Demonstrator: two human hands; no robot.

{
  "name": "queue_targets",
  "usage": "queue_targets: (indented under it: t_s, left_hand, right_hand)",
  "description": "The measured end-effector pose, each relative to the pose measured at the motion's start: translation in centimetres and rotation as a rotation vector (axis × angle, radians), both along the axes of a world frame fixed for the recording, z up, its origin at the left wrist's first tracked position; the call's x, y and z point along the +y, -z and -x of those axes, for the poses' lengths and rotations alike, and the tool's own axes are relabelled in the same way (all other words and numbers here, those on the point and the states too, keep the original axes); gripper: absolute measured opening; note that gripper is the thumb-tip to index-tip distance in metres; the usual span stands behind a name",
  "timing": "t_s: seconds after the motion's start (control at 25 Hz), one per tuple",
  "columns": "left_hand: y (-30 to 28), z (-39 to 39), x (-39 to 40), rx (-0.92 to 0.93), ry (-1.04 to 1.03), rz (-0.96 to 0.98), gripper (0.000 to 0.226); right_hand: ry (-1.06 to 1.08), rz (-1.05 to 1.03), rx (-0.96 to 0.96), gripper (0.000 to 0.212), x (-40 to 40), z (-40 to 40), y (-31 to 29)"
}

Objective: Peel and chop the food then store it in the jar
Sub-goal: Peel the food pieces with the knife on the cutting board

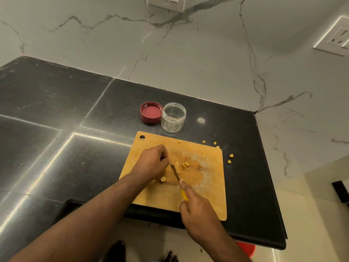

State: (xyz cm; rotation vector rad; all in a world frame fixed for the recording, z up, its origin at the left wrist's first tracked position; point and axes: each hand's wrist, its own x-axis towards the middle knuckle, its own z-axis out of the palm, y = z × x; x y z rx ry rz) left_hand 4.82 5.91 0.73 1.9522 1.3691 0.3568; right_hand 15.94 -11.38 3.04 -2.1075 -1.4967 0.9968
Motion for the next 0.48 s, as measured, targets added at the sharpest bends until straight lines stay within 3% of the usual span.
queue_targets:
  t_s: [0.16,0.28,0.48]
  left_hand:
    - [-0.5,-0.3,0.2,0.038,0.066,0.009,0.030]
    - [-1.0,0.2,0.4,0.059,0.086,0.057,0.023]
    - [-1.9,2.1,0.6,0.058,0.110,0.130,0.034]
  right_hand:
    - [0.086,-0.046,0.148,0.052,-0.7,-1.2,-1.0]
    - [0.169,-0.047,0.143,0.052,-1.1,-2.4,-0.8]
    - [0.228,-0.025,0.134,0.053,-1.6,-3.6,-0.4]
